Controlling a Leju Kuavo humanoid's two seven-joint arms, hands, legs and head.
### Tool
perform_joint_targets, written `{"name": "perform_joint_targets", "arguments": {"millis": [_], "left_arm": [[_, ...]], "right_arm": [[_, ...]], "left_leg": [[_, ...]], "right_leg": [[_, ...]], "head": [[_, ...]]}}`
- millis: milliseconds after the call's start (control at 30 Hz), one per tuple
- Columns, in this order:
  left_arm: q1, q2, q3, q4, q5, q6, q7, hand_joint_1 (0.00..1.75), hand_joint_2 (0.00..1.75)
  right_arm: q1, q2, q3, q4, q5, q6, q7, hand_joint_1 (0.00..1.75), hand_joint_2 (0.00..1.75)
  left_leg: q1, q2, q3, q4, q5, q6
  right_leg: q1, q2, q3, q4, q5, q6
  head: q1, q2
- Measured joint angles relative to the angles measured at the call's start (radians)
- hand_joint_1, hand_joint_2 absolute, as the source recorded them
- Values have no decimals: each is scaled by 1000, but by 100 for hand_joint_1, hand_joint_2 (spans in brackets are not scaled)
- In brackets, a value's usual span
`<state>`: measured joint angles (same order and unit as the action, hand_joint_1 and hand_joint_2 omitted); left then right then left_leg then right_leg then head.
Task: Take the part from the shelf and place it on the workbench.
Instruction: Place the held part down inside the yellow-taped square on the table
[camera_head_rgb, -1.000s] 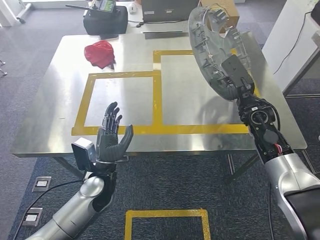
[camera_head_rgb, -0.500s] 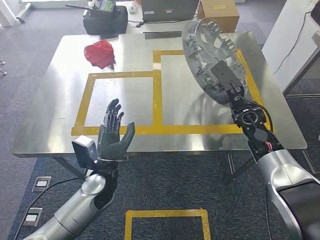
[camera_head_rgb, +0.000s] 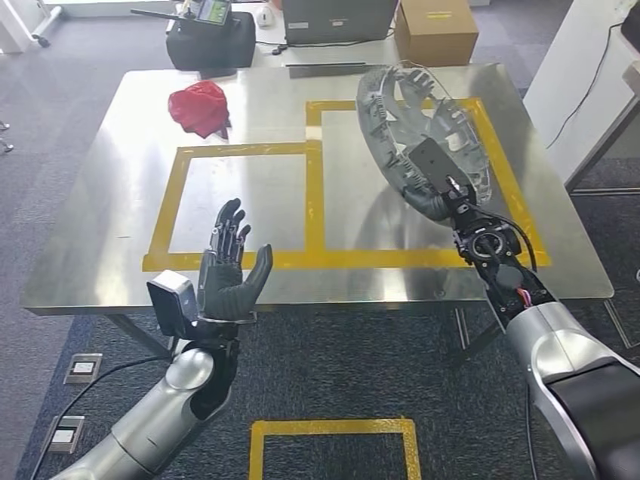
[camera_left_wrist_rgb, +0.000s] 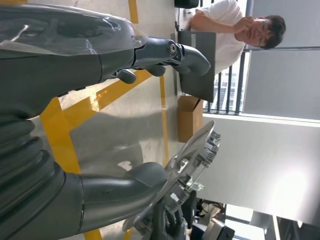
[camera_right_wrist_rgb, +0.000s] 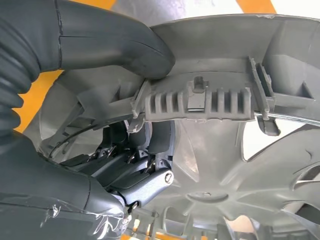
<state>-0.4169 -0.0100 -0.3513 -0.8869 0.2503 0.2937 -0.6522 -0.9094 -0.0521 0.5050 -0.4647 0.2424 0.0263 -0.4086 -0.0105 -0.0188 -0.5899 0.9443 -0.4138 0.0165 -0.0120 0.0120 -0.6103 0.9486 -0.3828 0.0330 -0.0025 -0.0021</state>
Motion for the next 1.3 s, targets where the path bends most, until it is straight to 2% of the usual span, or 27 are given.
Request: {"name": "perform_joint_targets", "arguments": {"millis": [933,1067,1300], "left_arm": [[3,-13,0,1,13,-33,-12,0,175],[3,-13,0,1,13,-33,-12,0,175],[8,-13,0,1,21,-31,-6,0,175]], "right_arm": [[-11,25,35,59,37,-4,11,175,175],[-12,25,35,61,37,-5,10,0,0],[-19,25,36,61,37,-8,8,0,0]], "left_leg": [[0,0,0,0,0,0],[0,0,0,0,0,0],[0,1,0,0,0,0]], "right_leg": [[0,0,0,0,0,0],[0,0,0,0,0,0],[0,0,0,-1,0,0]], "head": [[-1,0],[-1,0],[0,0]]}}
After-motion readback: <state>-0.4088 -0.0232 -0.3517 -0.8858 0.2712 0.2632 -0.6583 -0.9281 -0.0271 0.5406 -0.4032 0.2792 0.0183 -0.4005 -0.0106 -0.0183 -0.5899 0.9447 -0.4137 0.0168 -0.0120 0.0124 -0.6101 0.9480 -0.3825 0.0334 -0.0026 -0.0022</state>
